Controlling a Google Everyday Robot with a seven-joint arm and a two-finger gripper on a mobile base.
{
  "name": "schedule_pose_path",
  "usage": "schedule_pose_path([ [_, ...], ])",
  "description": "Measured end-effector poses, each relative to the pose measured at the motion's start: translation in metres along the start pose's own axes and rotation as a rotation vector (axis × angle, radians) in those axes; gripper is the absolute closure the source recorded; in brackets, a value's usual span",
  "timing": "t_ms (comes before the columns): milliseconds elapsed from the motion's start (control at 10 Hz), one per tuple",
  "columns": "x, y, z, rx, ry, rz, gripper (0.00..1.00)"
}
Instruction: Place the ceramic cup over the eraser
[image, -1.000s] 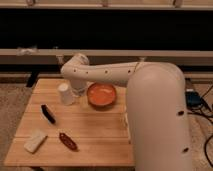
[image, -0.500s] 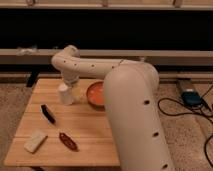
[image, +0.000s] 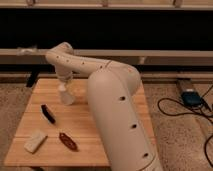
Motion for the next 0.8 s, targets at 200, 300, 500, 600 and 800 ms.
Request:
schedule_pose_path([
  [200, -0.010, -0.006, 0.011, -0.016, -0.013, -0.021, 0.20],
  [300, -0.015, -0.008, 0.022, -0.036, -0.020, -0.033, 0.20],
  [500, -0.017, -0.009, 0.036, -0.056, -0.015, -0.043, 0.24],
  [600, -0.019, -0.009, 0.042, -0.064, -0.010, -0.048, 0.34],
  [800, -0.016, -0.005, 0.045, -0.076, 0.002, -0.051, 0.55],
])
